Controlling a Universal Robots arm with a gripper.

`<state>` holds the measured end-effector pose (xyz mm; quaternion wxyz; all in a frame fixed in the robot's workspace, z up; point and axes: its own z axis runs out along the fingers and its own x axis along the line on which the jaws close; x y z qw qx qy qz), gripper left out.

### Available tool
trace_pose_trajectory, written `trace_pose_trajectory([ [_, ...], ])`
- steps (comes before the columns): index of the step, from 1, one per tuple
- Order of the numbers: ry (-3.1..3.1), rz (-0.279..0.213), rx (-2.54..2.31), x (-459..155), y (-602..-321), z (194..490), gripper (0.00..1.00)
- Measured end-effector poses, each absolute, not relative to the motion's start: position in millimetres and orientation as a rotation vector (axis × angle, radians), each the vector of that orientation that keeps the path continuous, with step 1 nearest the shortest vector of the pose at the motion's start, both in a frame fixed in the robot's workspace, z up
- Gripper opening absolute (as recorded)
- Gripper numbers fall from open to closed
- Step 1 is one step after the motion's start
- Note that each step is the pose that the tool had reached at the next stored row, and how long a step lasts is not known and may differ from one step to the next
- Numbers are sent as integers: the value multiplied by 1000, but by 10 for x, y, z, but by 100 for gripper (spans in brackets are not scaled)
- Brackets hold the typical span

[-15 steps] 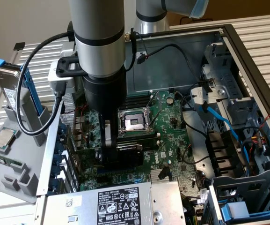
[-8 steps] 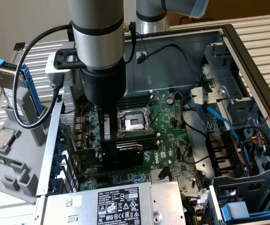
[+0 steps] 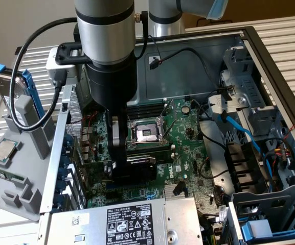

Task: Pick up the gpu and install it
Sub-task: 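Insert the gpu into the slot, then press down on the gpu until it lock into place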

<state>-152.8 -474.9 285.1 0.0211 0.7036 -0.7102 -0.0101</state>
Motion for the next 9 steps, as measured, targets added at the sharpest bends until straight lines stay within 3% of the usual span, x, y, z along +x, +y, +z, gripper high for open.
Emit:
trace_pose_trajectory([
  [9, -2202, -31, 2181, -1528, -4749, 2853, 41],
])
